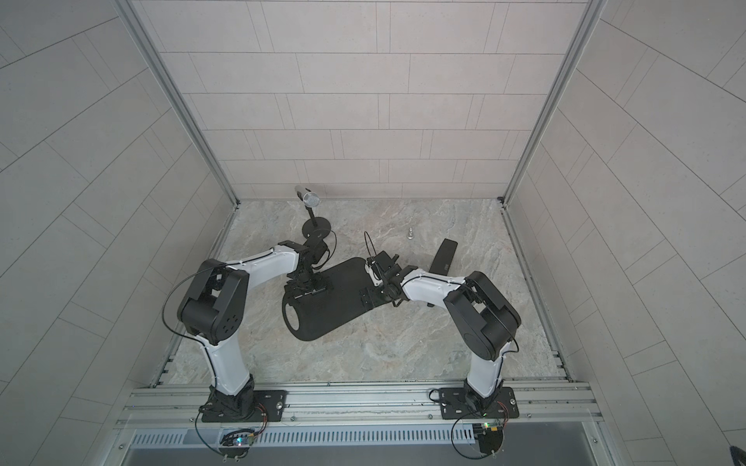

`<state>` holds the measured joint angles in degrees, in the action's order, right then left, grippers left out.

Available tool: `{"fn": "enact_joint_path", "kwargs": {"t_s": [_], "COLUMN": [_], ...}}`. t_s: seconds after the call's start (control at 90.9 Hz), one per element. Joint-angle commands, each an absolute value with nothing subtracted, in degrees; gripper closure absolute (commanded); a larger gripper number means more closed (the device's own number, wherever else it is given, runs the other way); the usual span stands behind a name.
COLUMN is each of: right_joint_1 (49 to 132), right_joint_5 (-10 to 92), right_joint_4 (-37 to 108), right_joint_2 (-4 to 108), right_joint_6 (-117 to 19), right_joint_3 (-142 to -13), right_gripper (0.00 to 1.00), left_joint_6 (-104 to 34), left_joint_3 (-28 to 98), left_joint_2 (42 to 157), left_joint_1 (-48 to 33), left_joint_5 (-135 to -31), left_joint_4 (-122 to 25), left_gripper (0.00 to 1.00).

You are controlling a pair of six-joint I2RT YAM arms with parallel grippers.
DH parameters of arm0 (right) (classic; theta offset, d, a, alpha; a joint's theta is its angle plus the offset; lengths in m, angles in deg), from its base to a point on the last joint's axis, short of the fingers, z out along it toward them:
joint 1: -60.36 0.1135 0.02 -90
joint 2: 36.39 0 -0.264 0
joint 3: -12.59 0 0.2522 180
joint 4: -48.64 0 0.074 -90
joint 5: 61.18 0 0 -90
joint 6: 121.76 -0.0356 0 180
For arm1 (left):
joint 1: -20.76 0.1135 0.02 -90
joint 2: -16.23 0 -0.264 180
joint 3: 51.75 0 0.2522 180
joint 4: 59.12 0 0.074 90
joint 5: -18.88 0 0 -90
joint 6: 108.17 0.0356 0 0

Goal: Align the knife with the edge of the cutting board
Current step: Adjust the work surface at the center of the board.

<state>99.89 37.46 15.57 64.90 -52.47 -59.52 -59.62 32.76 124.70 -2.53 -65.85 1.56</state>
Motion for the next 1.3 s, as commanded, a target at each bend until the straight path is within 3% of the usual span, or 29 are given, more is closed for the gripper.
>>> {"fn": "enact_joint_path", "kwargs": {"t_s": [0.0,0.275,0.55,0.759,1.288], "right_joint_1": [100.88,100.63,96.33,92.62,92.24], "right_joint_5": [41.33,39.8,42.2,45.95,48.92], "right_joint_4": [12.24,14.98,14.97,13.49,12.11], "right_joint_2": [65.5,62.32,60.11,63.49,72.55], "right_joint_6": [-56.41,-58.94,-55.72,-52.21,-50.72], "right_joint_3": [-55.06,-50.62,-53.66,-60.21,-69.09], "right_gripper": [0.1,0.09,0.05,0.05,0.05], "left_joint_6": [-57.19,-57.04,-59.26,-61.22,-61.7], "left_joint_3": [36.0,38.22,29.31,18.45,11.74], "left_joint_2": [126.91,126.64,110.63,101.84,104.66], "left_joint_1": [-3.83,-5.95,-3.91,2.48,6.0], "left_joint_5": [-66.28,-63.87,-60.27,-63.33,-70.11], "left_joint_4": [4.53,6.07,1.69,-5.3,-14.35], "left_gripper": [0.0,0.0,0.0,0.0,0.0]}}
